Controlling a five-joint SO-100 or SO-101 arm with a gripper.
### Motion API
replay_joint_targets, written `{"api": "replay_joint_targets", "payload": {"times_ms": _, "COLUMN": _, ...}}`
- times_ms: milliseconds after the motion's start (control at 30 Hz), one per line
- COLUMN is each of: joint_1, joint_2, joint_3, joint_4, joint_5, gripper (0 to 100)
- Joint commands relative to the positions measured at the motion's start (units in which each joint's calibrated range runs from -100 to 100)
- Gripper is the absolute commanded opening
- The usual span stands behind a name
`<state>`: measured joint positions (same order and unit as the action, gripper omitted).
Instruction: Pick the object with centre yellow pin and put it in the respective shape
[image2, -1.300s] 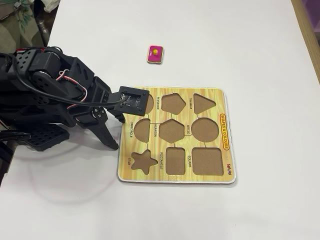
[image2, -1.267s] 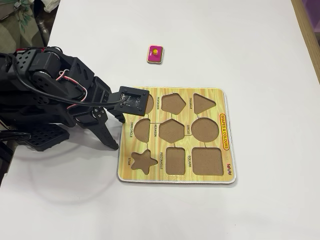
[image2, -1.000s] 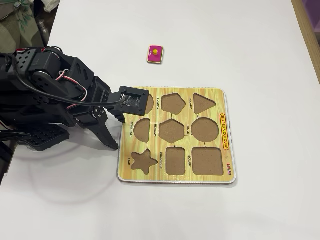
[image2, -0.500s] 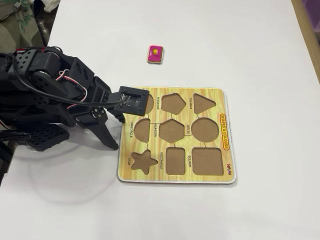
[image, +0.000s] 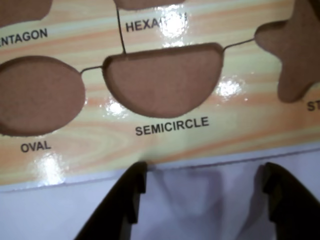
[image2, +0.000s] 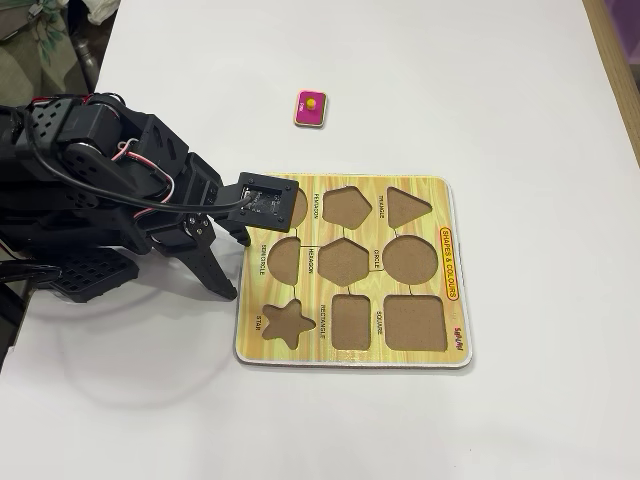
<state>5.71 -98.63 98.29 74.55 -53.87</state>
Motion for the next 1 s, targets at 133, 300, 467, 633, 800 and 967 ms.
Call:
{"api": "replay_joint_targets", "payload": {"times_ms": 133, "joint_1": -0.5, "joint_2": 0.1, "joint_3": 0.4, "joint_4": 1.1, "joint_5": 0.2, "gripper": 26}}
{"api": "replay_joint_targets", "payload": {"times_ms": 300, "joint_1": -0.5, "joint_2": 0.1, "joint_3": 0.4, "joint_4": 1.1, "joint_5": 0.2, "gripper": 26}}
{"api": "replay_joint_targets", "payload": {"times_ms": 467, "joint_1": -0.2, "joint_2": 0.1, "joint_3": 0.4, "joint_4": 1.1, "joint_5": 0.2, "gripper": 27}}
{"api": "replay_joint_targets", "payload": {"times_ms": 633, "joint_1": -0.1, "joint_2": 0.1, "joint_3": 0.4, "joint_4": 1.0, "joint_5": -0.5, "gripper": 27}}
{"api": "replay_joint_targets", "payload": {"times_ms": 800, "joint_1": -0.4, "joint_2": 0.3, "joint_3": -0.7, "joint_4": 1.0, "joint_5": -0.5, "gripper": 27}}
{"api": "replay_joint_targets", "payload": {"times_ms": 967, "joint_1": -0.7, "joint_2": 8.1, "joint_3": -9.2, "joint_4": 1.0, "joint_5": -0.5, "gripper": 26}}
